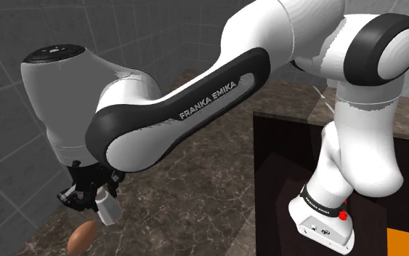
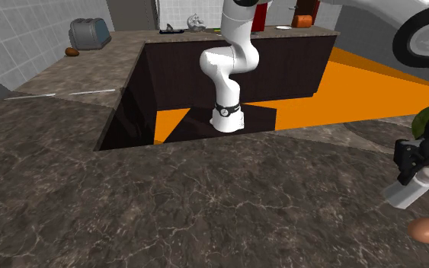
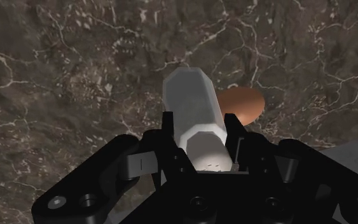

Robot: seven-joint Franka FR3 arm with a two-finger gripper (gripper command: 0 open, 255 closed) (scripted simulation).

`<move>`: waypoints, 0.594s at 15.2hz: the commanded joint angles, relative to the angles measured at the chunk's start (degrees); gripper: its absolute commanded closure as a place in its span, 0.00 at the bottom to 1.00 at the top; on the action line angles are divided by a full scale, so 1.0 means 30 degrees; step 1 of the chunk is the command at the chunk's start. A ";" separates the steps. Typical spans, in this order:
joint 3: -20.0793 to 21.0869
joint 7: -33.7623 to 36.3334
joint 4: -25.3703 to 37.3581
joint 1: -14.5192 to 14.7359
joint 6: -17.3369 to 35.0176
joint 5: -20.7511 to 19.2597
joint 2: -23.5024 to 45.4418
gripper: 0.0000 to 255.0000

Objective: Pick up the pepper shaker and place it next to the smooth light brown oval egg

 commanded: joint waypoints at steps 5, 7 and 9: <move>-0.0129 0.0223 -0.0861 0.0040 0.1314 -0.0291 0.0479 1.00; -0.0182 0.0308 -0.1101 0.0066 0.1739 -0.0407 0.0680 1.00; -0.0239 0.0397 -0.1322 0.0096 0.2159 -0.0529 0.0895 1.00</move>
